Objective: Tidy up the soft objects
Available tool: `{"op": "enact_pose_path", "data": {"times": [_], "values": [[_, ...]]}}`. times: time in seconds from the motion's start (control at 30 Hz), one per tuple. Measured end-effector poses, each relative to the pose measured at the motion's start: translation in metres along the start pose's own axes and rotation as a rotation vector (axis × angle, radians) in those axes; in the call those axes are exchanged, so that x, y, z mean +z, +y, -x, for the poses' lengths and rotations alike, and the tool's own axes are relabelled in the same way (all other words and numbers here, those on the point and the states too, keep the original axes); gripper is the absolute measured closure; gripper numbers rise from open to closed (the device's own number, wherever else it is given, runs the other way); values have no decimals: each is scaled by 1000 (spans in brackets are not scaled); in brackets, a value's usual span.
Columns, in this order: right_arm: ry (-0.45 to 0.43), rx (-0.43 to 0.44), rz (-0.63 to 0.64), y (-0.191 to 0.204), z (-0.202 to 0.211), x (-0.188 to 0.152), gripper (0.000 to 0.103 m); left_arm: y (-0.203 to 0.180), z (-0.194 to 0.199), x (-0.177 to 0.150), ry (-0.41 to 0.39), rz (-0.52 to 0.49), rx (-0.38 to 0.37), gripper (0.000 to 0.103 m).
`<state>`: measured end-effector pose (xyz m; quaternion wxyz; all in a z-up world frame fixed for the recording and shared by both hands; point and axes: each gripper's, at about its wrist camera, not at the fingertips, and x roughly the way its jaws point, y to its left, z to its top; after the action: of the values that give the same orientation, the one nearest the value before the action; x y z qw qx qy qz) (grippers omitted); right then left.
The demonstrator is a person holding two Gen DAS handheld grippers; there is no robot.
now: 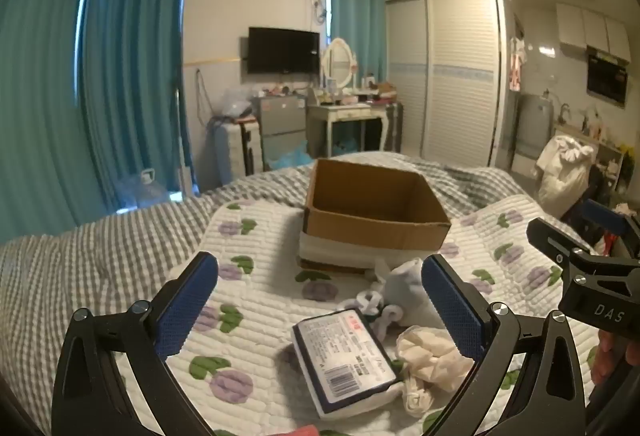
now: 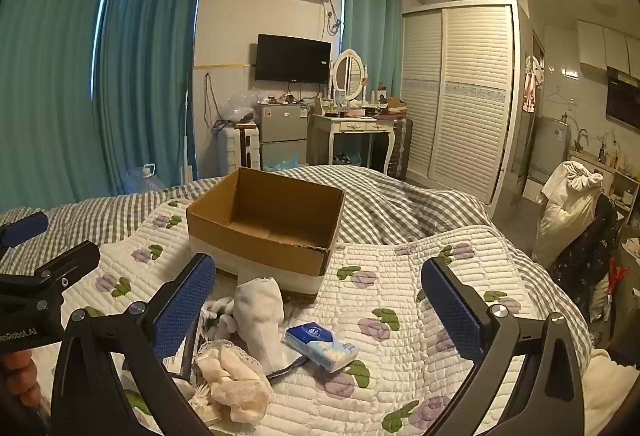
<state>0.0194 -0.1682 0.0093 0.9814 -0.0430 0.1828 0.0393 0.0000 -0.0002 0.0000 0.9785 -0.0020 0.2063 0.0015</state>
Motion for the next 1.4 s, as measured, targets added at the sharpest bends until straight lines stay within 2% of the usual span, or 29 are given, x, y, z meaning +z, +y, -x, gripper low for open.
{"op": "enact_pose_path", "data": {"times": [1.27, 1.4], "values": [[11, 1, -2, -3, -2, 4, 0, 0, 0, 0, 1, 12, -11, 0], [11, 0, -2, 4, 0, -5, 0, 2, 0, -1, 1, 11, -10, 0]]}}
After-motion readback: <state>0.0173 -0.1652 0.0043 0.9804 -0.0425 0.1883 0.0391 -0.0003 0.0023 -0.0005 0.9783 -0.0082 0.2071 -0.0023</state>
